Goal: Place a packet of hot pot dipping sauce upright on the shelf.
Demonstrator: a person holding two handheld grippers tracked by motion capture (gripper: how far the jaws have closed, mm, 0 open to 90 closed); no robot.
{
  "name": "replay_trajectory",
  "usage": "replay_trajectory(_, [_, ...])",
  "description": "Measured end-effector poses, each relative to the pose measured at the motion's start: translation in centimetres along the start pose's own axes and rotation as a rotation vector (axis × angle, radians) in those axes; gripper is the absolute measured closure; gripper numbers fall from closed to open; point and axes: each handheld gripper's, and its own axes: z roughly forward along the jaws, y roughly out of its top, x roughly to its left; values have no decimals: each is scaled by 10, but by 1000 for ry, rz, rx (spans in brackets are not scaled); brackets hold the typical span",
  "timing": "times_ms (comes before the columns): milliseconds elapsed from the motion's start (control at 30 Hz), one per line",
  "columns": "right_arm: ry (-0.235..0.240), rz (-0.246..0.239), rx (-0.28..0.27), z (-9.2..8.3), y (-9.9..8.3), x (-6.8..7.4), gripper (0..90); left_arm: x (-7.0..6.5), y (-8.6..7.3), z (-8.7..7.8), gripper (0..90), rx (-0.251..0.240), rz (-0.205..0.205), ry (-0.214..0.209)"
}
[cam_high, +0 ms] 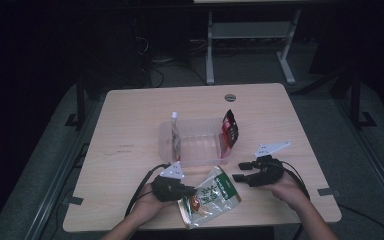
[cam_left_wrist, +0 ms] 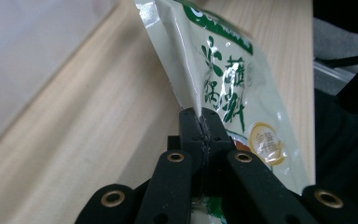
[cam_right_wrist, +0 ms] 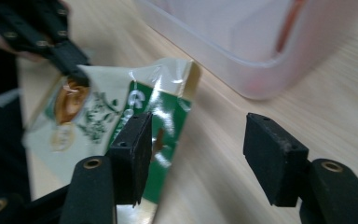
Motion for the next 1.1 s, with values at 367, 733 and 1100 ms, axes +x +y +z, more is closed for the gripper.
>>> replay_trajectory(367, [168, -27, -28, 12, 8, 15, 363, 2, 3, -33, 900, -78, 66, -14])
replay_trajectory(733, [313, -61, -25, 28, 15, 30, 410, -5, 4, -42, 900, -104, 103, -43])
replay_trajectory(1100, [351, -79, -5, 29, 16, 34, 669, 1, 3, -41, 900, -105, 95, -22])
